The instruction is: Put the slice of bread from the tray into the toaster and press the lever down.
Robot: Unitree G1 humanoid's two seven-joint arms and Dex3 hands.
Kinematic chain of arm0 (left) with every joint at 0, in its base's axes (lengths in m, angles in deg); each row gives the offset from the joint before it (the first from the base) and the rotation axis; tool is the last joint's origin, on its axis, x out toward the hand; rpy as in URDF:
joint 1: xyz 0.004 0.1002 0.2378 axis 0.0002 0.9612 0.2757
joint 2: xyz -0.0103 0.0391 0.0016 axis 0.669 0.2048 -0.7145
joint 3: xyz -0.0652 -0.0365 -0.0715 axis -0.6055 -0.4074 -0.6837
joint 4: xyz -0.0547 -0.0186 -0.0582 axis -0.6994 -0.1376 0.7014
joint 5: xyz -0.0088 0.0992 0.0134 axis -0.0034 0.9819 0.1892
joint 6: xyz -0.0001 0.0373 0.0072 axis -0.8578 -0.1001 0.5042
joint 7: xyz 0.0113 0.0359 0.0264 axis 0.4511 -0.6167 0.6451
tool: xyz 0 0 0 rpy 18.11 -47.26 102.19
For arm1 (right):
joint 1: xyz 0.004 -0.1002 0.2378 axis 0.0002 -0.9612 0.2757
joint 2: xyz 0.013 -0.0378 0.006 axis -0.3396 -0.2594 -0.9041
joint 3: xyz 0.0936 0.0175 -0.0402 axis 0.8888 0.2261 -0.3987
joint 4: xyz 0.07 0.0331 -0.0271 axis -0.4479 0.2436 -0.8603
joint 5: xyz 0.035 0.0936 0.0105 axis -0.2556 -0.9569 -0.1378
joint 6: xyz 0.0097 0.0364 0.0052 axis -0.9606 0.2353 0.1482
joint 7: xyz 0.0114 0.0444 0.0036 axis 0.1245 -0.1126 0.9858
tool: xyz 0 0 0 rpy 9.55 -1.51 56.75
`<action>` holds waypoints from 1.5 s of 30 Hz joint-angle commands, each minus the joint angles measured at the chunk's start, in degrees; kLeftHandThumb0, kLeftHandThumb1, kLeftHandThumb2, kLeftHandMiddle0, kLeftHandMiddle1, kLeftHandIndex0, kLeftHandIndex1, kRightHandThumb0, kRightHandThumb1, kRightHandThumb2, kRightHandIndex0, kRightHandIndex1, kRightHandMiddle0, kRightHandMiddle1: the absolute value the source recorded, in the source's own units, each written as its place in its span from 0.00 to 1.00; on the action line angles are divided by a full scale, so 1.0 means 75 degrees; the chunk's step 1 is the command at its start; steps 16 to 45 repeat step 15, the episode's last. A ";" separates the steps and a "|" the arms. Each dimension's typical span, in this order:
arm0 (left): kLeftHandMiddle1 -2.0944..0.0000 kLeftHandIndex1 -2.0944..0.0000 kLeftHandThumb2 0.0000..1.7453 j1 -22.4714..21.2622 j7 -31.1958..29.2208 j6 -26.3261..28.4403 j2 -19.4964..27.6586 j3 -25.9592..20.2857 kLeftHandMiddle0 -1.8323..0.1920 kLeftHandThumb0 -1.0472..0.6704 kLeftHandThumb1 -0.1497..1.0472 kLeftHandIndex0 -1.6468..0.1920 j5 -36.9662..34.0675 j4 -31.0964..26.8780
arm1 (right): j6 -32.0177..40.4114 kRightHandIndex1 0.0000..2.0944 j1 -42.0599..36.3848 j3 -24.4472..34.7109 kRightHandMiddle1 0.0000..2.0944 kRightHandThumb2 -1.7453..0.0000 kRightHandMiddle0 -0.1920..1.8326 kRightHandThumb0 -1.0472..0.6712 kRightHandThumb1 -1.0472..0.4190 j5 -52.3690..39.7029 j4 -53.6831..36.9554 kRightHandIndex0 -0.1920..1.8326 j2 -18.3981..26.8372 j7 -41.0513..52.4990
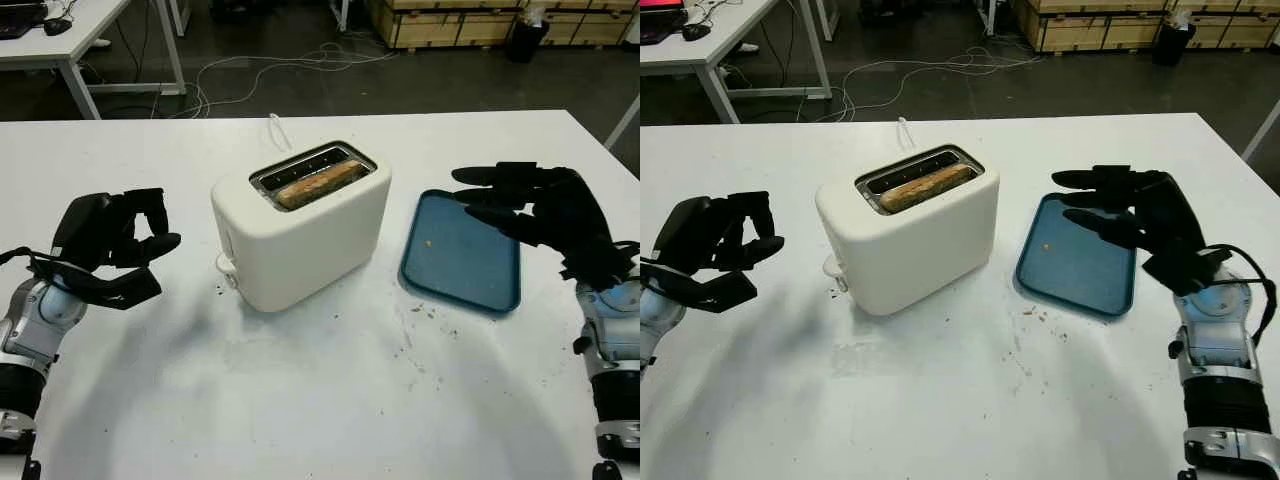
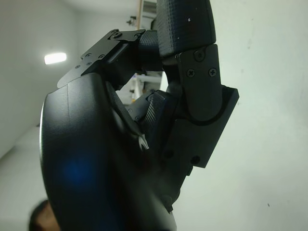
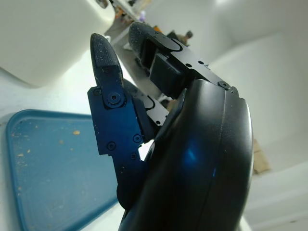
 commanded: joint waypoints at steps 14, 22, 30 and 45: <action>0.17 0.17 0.46 -0.0077 0.0326 0.0085 0.0012 -0.0066 0.31 0.00 0.89 0.50 -0.0017 -0.0170 | -0.0283 0.01 0.0089 -0.0099 0.00 0.99 0.55 0.38 0.09 0.0160 0.0097 0.61 -0.0013 -0.0262; 0.17 0.17 0.45 -0.0090 0.0350 0.0061 0.0010 -0.0066 0.31 0.00 0.89 0.50 -0.0017 -0.0154 | -0.0276 0.01 0.0084 -0.0101 0.00 0.99 0.55 0.38 0.09 0.0174 0.0099 0.61 -0.0007 -0.0269; 0.17 0.17 0.45 -0.0090 0.0350 0.0061 0.0010 -0.0066 0.31 0.00 0.89 0.50 -0.0017 -0.0154 | -0.0276 0.01 0.0084 -0.0101 0.00 0.99 0.55 0.38 0.09 0.0174 0.0099 0.61 -0.0007 -0.0269; 0.17 0.17 0.45 -0.0090 0.0350 0.0061 0.0010 -0.0066 0.31 0.00 0.89 0.50 -0.0017 -0.0154 | -0.0276 0.01 0.0084 -0.0101 0.00 0.99 0.55 0.38 0.09 0.0174 0.0099 0.61 -0.0007 -0.0269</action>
